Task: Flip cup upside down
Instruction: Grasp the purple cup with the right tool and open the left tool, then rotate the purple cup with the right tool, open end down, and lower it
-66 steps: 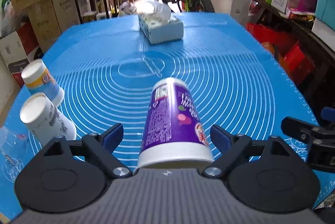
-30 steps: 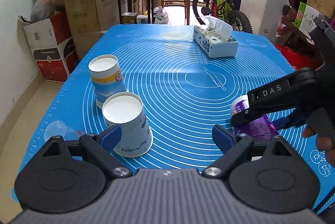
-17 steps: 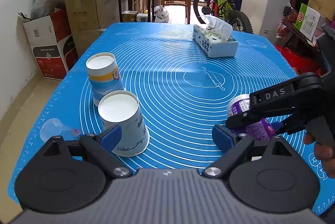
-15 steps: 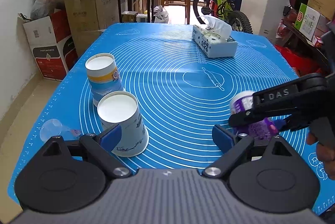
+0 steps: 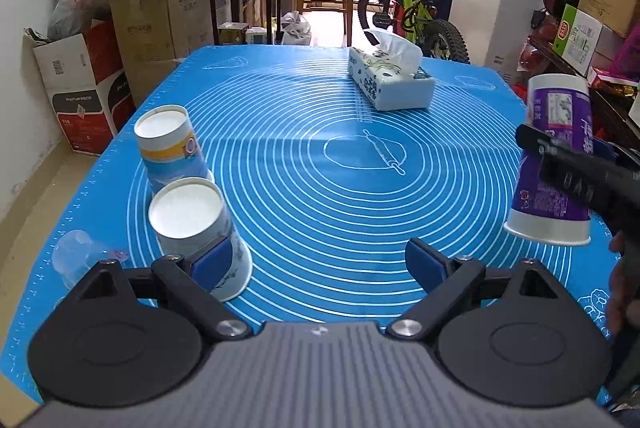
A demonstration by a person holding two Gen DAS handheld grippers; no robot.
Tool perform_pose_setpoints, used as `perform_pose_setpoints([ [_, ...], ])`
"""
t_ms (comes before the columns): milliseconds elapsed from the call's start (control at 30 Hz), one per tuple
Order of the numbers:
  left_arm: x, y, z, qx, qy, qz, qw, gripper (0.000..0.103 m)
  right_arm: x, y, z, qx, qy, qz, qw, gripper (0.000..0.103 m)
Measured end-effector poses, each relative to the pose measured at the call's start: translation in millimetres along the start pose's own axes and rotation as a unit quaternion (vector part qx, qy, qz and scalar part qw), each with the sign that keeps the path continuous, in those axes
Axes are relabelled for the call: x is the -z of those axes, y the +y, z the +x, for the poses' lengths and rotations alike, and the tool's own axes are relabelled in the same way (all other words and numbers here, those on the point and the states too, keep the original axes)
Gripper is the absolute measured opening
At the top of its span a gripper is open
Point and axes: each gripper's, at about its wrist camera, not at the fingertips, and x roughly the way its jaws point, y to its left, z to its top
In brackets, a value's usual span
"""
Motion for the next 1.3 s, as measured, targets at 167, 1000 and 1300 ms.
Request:
perform_pose_setpoints([
  [167,1.4,-5.2,2.5,0.003,0.004,0.002,1.0,0.093,35.1,4.5,-3.1,0.032,-0.056,-0.054,0.996,0.068],
  [1000,22.2,-29.3,-12.3,0.029,0.008,0.009,0.9995,0.093,69.3,-7.8,-74.6,0.008,0.004,-0.02,1.0,0.075],
  [1300,38.7,-35.1,-37.0,0.038,-0.007,0.019,0.9991,0.093,64.1,-24.2,-110.5,-0.019,0.02,0.027,0.999,0.091],
])
